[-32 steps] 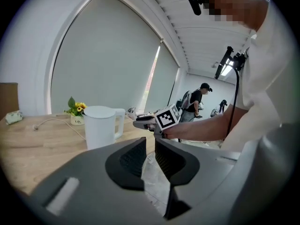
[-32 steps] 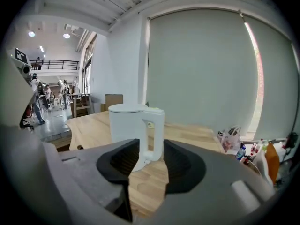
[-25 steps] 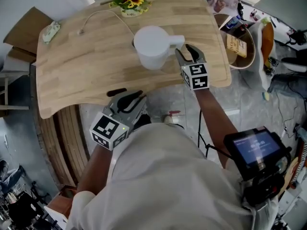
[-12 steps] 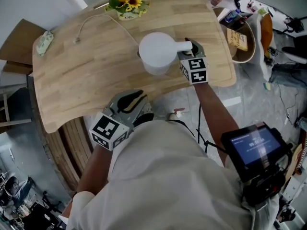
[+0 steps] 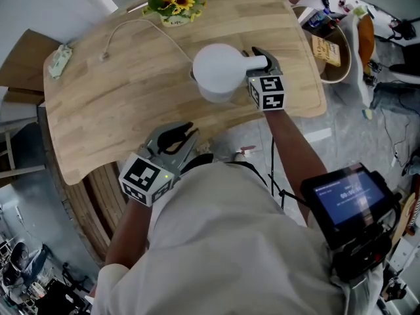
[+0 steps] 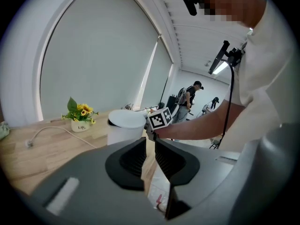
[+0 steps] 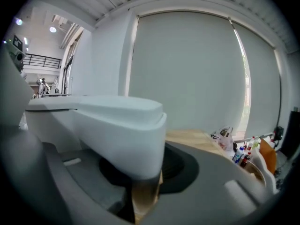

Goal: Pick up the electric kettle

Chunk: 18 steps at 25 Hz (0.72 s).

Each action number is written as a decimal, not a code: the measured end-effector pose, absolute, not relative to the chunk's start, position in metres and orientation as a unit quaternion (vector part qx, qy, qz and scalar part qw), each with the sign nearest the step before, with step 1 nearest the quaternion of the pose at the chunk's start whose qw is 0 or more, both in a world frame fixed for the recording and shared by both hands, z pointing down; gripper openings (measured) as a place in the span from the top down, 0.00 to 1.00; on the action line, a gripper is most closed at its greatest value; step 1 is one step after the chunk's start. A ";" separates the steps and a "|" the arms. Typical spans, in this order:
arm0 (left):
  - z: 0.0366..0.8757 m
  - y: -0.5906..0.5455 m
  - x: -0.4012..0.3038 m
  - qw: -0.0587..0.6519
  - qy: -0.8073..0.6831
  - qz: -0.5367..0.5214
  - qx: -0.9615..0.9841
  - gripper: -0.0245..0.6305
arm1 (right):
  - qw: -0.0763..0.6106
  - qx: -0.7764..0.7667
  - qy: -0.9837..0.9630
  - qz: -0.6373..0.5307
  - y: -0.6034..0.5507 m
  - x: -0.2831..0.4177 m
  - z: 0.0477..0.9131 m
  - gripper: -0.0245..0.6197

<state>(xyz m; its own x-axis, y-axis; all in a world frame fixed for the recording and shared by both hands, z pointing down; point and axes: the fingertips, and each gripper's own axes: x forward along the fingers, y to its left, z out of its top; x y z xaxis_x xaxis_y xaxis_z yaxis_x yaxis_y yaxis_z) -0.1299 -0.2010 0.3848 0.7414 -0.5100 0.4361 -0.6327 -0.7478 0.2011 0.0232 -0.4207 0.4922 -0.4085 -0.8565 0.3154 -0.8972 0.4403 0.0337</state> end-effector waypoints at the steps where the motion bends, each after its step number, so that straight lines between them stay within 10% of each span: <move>1: 0.385 -0.201 -0.132 0.171 -0.314 0.180 0.916 0.86 | 0.146 0.527 -0.834 0.069 -0.420 0.022 0.492 0.83; 18: 0.383 -0.195 -0.134 0.178 -0.327 0.180 0.911 0.86 | 0.140 0.565 -0.809 0.083 -0.423 0.031 0.490 0.92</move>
